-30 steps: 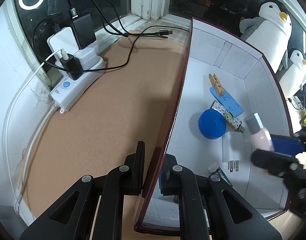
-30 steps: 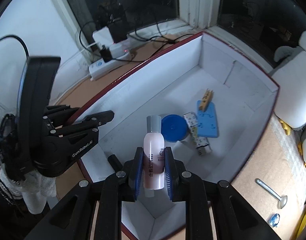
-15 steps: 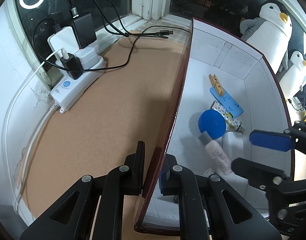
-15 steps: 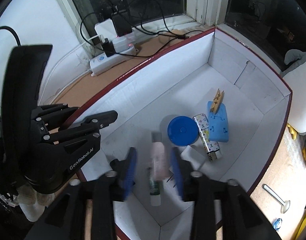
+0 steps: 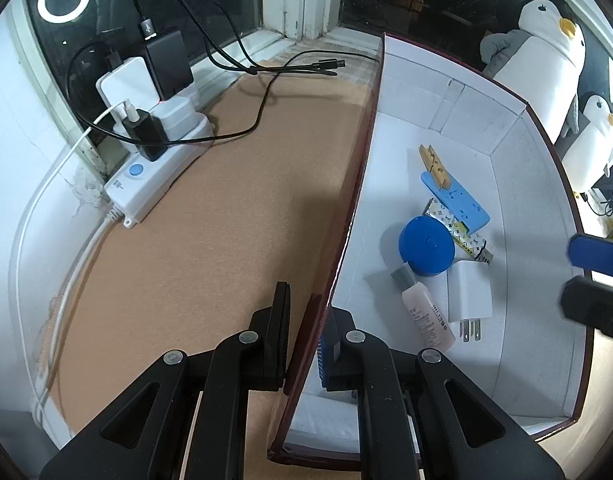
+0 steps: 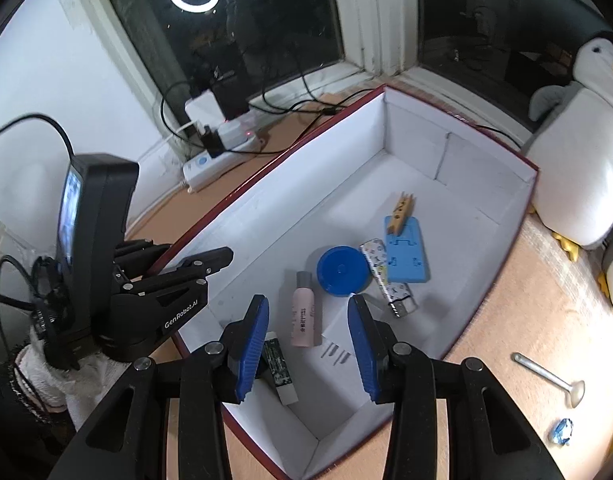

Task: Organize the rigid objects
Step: 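Move the right tool back and grasp the blue eye-drop bottle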

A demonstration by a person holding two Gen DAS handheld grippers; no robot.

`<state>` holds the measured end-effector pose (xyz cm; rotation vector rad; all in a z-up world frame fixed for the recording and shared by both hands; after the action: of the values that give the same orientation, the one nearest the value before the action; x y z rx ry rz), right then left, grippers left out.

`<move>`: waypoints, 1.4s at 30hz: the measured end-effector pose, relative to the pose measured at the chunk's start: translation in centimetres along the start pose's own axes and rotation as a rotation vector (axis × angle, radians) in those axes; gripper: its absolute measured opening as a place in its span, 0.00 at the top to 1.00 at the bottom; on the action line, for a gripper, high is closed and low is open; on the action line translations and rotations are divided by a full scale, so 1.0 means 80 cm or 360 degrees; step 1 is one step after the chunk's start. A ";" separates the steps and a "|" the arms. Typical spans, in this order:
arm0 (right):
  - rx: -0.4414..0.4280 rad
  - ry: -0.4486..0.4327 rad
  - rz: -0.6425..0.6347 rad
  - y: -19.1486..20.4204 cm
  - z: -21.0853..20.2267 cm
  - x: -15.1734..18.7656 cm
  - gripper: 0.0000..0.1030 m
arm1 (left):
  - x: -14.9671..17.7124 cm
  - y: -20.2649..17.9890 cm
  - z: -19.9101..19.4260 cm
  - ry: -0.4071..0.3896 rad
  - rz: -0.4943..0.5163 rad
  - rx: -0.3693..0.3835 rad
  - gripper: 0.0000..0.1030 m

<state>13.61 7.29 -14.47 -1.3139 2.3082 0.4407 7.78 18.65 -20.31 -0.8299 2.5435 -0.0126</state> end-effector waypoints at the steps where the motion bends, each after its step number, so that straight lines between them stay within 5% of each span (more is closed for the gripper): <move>1: 0.0004 -0.0013 0.0011 -0.004 -0.006 0.002 0.64 | 0.000 0.000 0.000 0.0000 -0.0001 0.0000 0.90; 16: 0.0170 -0.0113 0.0311 -0.116 -0.091 0.109 0.63 | 0.003 -0.002 -0.013 0.0009 0.0001 -0.0023 0.83; 24: 0.0357 0.0035 0.0385 -0.193 -0.106 0.201 0.61 | 0.003 -0.004 -0.017 0.0011 0.0005 -0.0057 0.82; 28: 0.0423 0.0120 0.0397 -0.229 -0.104 0.235 0.56 | 0.005 -0.007 -0.020 0.0015 0.0005 -0.0062 0.72; 42: 0.0441 0.0323 0.0319 -0.280 -0.063 0.279 0.54 | 0.008 -0.009 -0.029 0.0014 -0.0022 -0.0102 0.54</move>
<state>21.92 -22.39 -23.13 -1.0398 2.5693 0.0439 6.71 17.42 -18.44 -0.8739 2.5579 0.0612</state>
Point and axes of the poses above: each gripper's, at about its wrist camera, not at the fingertips, and z roughly the way its jaws point, y to its left, x to its underside, the point moved 4 cm from there along z, roughly the way its jaws point, and after that the axes turned 13 degrees about -z, right-handed, at the moved point
